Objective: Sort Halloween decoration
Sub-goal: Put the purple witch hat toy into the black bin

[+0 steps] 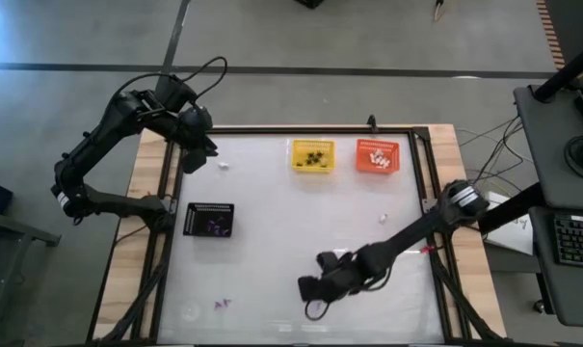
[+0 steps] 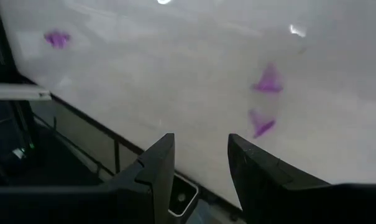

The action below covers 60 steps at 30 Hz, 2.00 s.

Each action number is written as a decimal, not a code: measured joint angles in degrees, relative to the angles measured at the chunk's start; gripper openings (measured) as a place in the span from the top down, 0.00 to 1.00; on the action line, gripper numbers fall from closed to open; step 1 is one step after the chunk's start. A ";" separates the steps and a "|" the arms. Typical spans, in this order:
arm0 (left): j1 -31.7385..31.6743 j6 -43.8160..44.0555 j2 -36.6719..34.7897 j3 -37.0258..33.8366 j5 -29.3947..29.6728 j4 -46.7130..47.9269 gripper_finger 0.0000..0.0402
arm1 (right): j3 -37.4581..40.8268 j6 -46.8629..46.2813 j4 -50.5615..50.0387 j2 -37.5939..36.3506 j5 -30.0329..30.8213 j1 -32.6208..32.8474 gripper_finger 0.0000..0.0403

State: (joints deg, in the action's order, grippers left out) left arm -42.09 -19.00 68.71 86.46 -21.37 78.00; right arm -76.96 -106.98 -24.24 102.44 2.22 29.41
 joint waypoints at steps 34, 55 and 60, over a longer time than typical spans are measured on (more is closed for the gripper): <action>-0.01 0.00 0.01 0.00 -0.15 0.02 0.78 | -12.06 -8.09 -14.46 14.46 -5.27 1.70 0.68; -0.02 -0.01 0.01 0.00 -0.15 0.00 0.78 | -12.01 -6.36 -14.21 15.75 -5.35 1.70 0.91; 0.00 -0.01 0.01 0.00 -0.15 0.00 0.78 | -11.97 -5.04 -14.31 15.43 -5.29 1.70 0.97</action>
State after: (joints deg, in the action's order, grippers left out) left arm -42.09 -19.02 68.71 86.46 -21.52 78.00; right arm -88.93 -112.02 -38.54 117.87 -3.07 31.11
